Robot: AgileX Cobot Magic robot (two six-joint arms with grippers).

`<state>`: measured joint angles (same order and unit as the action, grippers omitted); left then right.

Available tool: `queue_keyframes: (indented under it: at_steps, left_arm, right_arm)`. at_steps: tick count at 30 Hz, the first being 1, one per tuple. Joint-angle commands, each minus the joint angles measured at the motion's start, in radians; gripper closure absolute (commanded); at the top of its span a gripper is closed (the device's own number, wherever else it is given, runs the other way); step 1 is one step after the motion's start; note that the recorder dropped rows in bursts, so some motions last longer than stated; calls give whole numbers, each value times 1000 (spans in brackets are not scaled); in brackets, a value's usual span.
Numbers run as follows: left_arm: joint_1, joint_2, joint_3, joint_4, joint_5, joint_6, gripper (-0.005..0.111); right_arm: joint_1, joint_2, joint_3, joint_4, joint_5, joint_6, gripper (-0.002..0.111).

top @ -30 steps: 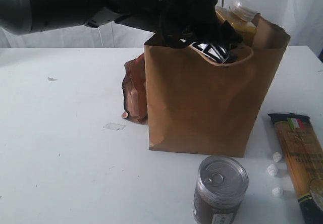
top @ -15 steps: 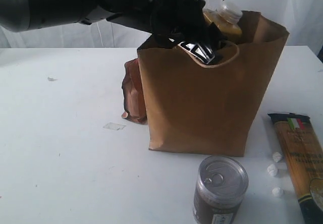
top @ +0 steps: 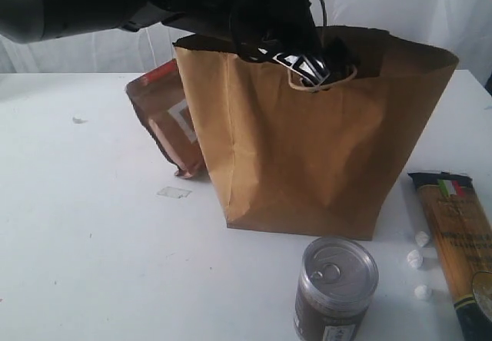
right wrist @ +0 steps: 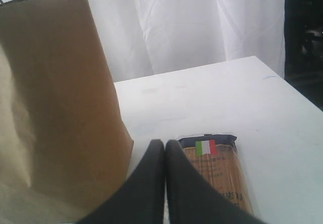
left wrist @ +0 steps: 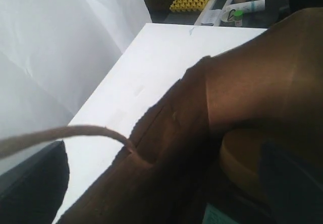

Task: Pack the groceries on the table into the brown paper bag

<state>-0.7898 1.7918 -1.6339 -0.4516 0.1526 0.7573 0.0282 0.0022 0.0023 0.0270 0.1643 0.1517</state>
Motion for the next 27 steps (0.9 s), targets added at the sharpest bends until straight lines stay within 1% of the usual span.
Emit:
queue_keyframes:
  at_steps: [1, 6, 10, 13, 23, 27]
  left_arm:
    - [0, 1, -1, -12, 65, -3, 5]
    - [0, 1, -1, -19, 92, -3, 5]
    - [0, -1, -1, -19, 155, 0, 5]
    - [0, -10, -1, -19, 153, 6, 5]
    - [0, -137, -88, -28, 166, -1, 6]
    - [0, -189, -96, -37, 212, 1, 6]
  right_arm:
    - [3, -2, -2, 1, -2, 0, 108]
    - [3, -2, -2, 1, -2, 0, 108]
    - [3, -2, -2, 1, -2, 0, 108]
    - [3, -2, -2, 1, -2, 0, 108]
    - [3, -2, -2, 1, -2, 0, 108]
    - [3, -2, -2, 1, -2, 0, 108]
